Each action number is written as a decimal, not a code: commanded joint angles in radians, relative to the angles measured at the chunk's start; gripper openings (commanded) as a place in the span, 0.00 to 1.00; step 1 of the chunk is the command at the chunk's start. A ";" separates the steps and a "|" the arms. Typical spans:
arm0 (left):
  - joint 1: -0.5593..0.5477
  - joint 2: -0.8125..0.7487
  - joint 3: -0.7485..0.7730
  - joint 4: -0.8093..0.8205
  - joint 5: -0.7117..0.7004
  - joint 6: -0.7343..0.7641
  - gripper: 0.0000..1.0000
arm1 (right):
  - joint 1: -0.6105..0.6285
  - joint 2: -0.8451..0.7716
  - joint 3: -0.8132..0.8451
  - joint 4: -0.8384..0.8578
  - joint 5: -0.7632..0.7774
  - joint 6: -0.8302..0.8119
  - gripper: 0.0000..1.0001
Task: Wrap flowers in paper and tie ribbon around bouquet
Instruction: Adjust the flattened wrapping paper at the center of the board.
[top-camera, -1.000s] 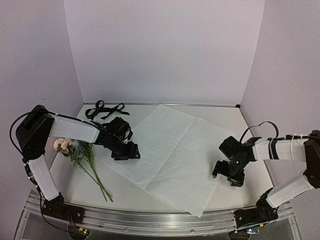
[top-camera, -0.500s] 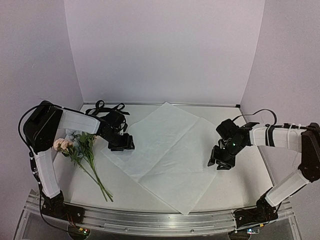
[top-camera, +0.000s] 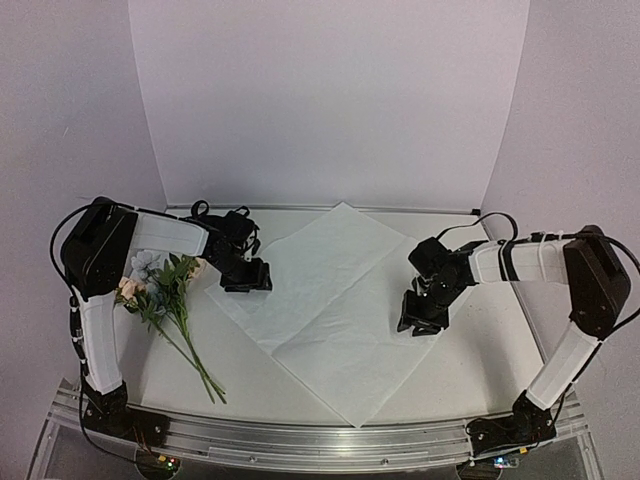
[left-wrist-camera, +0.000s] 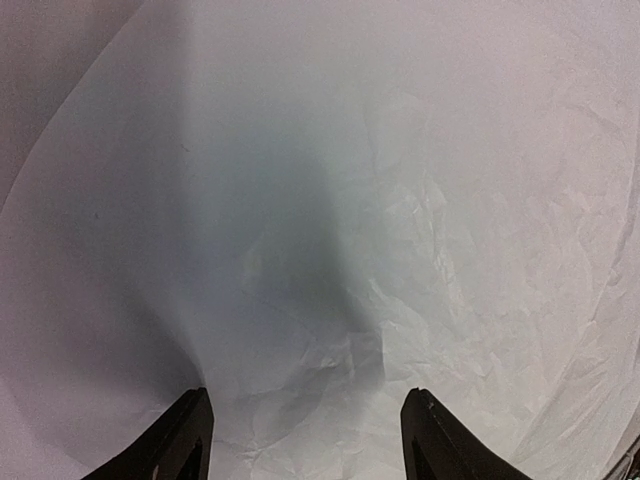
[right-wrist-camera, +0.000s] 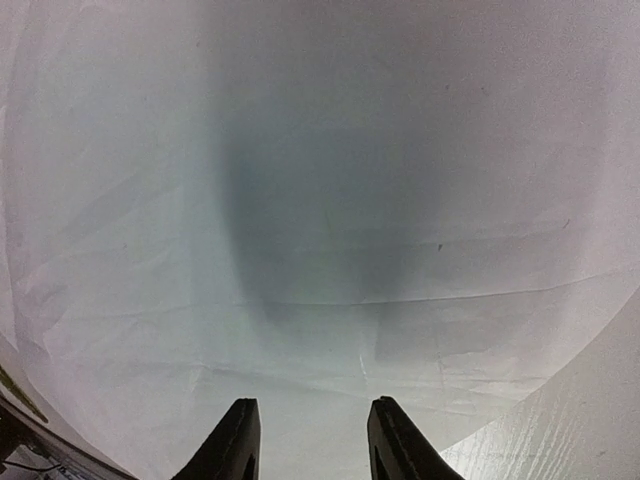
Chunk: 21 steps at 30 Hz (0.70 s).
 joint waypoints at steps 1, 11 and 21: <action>0.011 0.005 0.041 -0.055 -0.011 0.029 0.67 | 0.069 0.016 -0.042 0.031 0.080 0.013 0.37; 0.041 -0.040 -0.020 -0.057 -0.027 0.035 0.68 | 0.224 0.015 -0.081 -0.016 0.188 0.095 0.34; 0.028 -0.226 -0.016 -0.072 -0.056 -0.019 0.80 | 0.250 -0.042 0.015 -0.094 0.153 0.105 0.48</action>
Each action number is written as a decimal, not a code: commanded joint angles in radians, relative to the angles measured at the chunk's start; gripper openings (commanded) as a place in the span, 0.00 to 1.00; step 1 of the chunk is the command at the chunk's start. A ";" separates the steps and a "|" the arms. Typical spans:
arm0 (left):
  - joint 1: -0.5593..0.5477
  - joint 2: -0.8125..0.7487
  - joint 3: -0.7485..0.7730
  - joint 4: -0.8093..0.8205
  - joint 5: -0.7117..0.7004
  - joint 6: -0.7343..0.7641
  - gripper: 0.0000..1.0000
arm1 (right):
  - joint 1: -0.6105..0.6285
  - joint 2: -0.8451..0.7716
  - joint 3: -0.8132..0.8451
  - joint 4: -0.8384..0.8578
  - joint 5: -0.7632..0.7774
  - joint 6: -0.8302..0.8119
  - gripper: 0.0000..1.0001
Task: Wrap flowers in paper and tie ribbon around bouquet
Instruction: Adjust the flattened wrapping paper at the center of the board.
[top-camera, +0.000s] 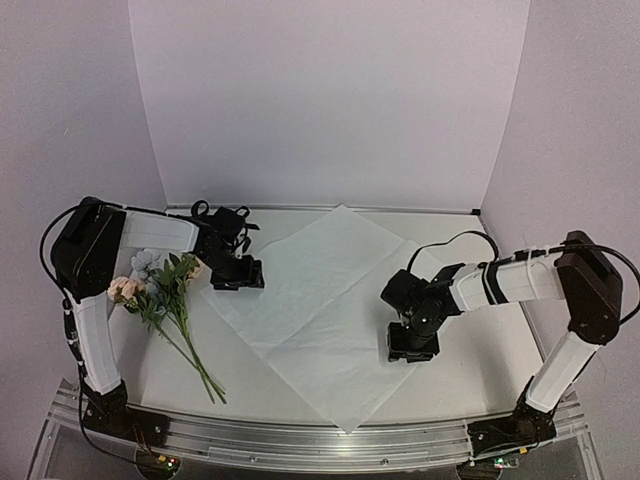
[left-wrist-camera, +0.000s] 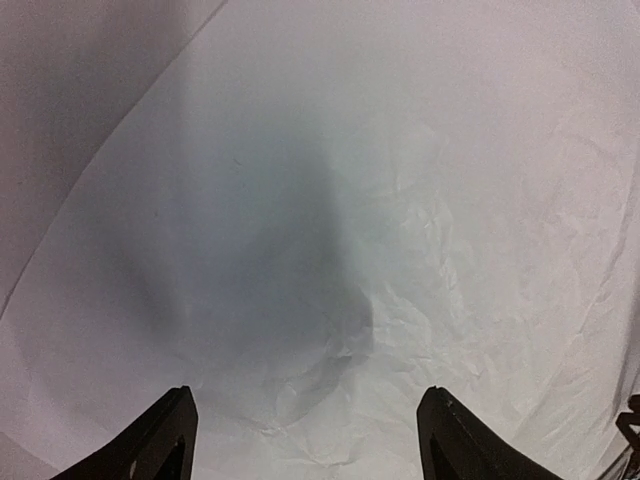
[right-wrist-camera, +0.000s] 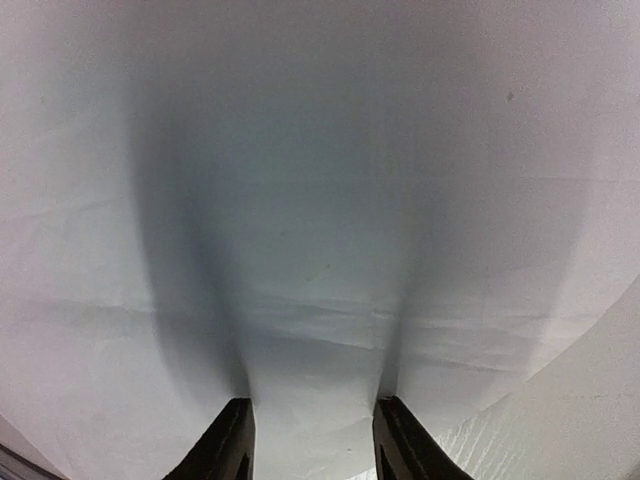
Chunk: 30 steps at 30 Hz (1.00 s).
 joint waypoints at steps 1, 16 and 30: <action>-0.015 -0.217 -0.009 -0.024 -0.069 -0.062 0.82 | 0.000 -0.060 0.101 -0.096 -0.022 -0.006 0.52; -0.204 -0.871 -0.561 -0.367 -0.516 -0.897 0.91 | 0.000 -0.149 0.187 -0.181 -0.090 -0.050 0.77; -0.104 -0.667 -0.642 -0.092 -0.532 -0.856 0.98 | -0.001 -0.156 0.201 -0.214 -0.106 -0.056 0.77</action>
